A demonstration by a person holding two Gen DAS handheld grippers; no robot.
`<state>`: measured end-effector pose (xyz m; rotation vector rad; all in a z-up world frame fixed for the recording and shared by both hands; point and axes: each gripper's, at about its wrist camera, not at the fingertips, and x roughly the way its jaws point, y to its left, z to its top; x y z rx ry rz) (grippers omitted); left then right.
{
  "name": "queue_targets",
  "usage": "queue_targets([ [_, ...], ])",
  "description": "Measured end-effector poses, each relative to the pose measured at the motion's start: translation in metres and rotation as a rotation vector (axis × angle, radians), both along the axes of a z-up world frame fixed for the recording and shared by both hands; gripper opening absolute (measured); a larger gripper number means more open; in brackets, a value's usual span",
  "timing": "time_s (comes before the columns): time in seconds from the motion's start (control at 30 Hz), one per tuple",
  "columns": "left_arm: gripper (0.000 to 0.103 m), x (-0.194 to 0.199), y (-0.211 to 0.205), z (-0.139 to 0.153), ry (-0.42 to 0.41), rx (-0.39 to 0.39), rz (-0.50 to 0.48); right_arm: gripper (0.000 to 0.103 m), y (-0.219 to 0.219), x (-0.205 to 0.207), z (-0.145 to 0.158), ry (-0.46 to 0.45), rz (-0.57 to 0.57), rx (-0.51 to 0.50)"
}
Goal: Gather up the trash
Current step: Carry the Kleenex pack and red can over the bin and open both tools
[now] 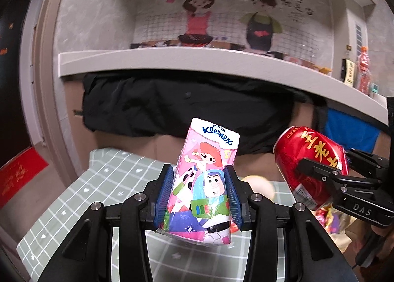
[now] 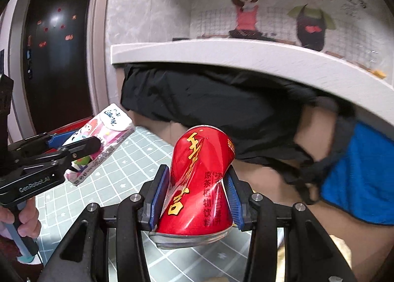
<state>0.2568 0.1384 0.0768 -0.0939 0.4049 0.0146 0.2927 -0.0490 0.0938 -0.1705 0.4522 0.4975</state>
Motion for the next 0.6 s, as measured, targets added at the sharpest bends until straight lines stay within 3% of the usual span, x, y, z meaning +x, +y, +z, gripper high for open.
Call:
queue_targets([
  [0.37,0.043,0.007,-0.071,0.010,-0.064,-0.021,-0.077,0.042,-0.078,-0.026,0.012,-0.066,-0.102,-0.003],
  [0.6,0.043,0.017,-0.125,0.002,-0.059,-0.033,-0.171,0.042,-0.130,-0.036,0.009,-0.074,-0.180,0.006],
])
